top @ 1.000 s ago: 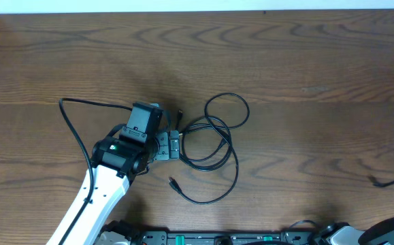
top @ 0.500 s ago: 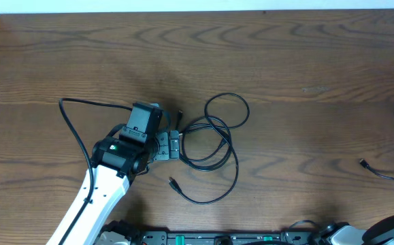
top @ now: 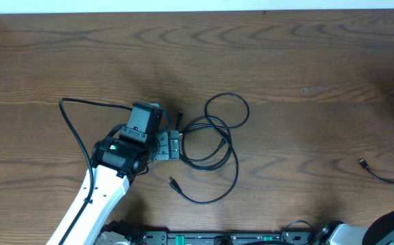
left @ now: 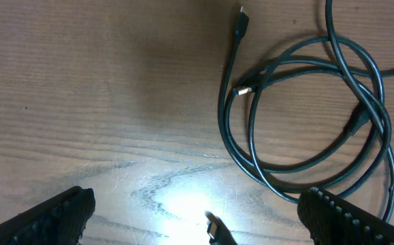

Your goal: Untangle cables

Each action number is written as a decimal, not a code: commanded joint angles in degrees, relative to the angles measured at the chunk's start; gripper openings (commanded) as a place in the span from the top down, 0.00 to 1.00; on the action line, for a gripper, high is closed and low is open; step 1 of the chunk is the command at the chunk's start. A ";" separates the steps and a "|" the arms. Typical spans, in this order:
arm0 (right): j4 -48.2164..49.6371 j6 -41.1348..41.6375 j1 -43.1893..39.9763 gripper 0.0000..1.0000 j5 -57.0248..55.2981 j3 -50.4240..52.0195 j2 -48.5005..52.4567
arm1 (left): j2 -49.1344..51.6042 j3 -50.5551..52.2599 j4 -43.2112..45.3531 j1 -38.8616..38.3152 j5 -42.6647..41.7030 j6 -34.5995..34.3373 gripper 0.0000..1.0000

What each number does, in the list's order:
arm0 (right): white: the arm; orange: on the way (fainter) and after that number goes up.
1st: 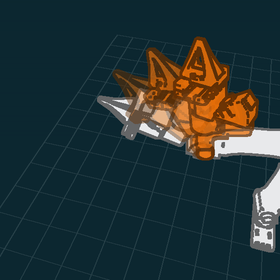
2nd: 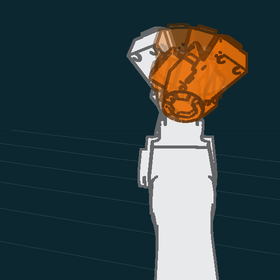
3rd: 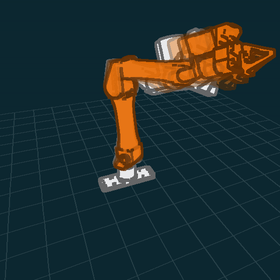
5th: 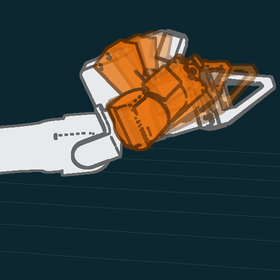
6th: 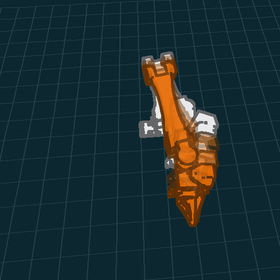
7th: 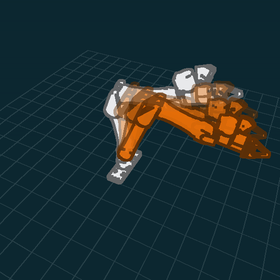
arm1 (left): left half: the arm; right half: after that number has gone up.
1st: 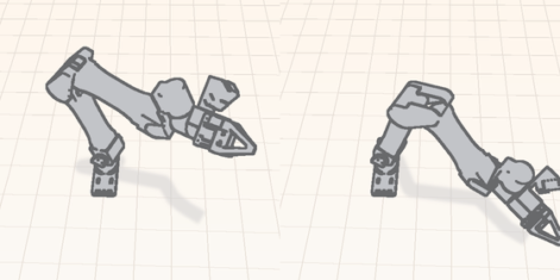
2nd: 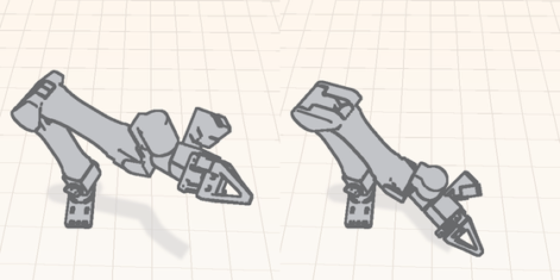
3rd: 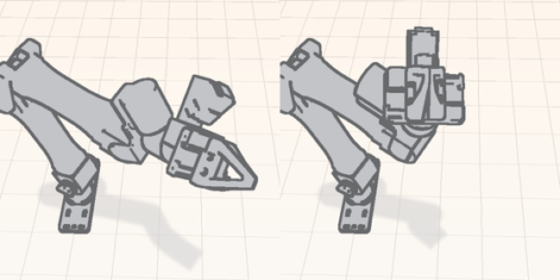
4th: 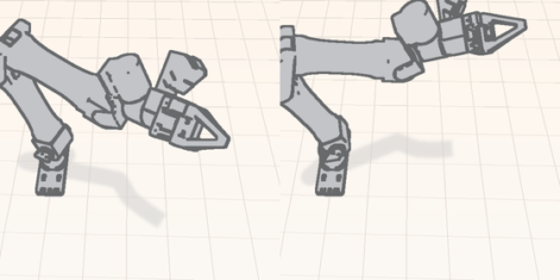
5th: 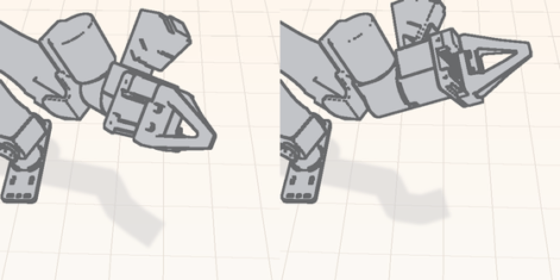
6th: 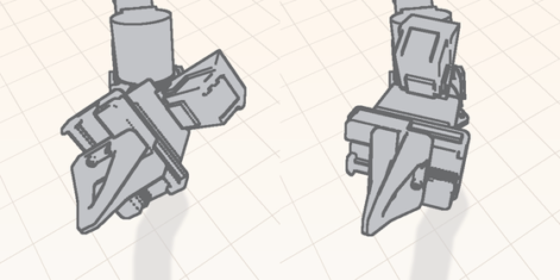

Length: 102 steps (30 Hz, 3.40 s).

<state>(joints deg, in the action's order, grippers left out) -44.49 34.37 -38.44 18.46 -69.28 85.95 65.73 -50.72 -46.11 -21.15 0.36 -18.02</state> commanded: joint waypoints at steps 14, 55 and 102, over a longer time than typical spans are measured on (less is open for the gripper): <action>6.12 -16.17 33.20 0.01 6.23 0.17 12.11 | -0.48 -1.16 -0.11 0.24 0.74 -0.26 0.00; 38.53 -0.17 70.58 0.63 12.13 0.17 31.85 | -0.48 -1.16 -0.11 0.24 0.74 -0.26 0.00; 43.58 -3.56 55.23 0.99 -2.73 -18.64 -20.17 | -0.48 -1.16 -0.11 0.24 0.74 -0.26 0.01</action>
<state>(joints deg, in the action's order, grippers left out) -2.57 30.83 17.21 20.21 -85.86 66.22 65.73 -50.72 -46.11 -21.15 0.36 -18.02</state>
